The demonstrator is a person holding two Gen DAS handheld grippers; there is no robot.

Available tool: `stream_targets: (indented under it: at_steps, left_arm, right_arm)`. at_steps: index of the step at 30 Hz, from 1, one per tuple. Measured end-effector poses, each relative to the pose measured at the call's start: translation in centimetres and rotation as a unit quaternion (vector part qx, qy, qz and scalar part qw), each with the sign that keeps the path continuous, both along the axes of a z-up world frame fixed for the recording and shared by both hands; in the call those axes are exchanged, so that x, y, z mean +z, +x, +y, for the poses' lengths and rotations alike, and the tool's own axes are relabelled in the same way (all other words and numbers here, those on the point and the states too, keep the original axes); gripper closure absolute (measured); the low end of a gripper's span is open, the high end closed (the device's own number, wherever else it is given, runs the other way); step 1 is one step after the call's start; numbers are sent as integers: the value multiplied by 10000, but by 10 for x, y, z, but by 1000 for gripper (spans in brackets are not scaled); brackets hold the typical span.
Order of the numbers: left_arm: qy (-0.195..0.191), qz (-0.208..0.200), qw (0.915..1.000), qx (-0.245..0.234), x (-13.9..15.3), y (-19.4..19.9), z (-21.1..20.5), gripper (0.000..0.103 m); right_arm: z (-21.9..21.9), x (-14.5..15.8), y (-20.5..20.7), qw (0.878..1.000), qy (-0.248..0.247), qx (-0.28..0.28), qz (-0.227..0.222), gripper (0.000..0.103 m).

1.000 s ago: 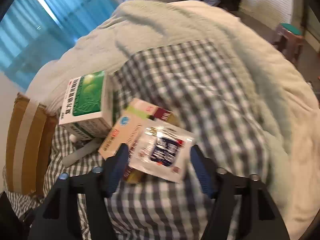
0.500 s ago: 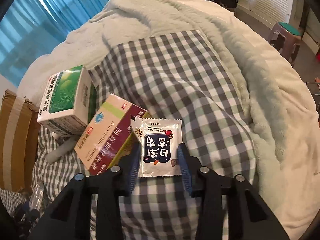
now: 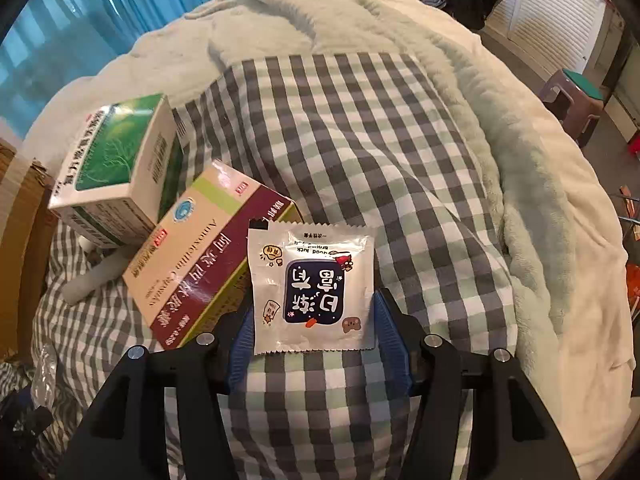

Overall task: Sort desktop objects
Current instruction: 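Lift the foil tray with the left tool while the right lifts the sachet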

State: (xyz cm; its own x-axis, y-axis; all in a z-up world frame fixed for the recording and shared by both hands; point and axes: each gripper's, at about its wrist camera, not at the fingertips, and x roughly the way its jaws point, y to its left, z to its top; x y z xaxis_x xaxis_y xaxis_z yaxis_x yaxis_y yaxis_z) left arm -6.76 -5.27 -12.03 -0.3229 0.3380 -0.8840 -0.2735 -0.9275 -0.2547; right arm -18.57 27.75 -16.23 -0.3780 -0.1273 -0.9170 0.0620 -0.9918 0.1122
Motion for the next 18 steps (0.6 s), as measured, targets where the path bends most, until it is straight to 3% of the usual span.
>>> stream_targets:
  at_steps: [5,18]
  left_arm:
    - [-10,33,10000,-43,0,1,1,32]
    - [-118,-144,9998,58,-20,-4,11,28]
  right_arm:
    - [2,1,0,9999,81,78,6,65]
    - [9,24,31,9989,-189,281,312,68]
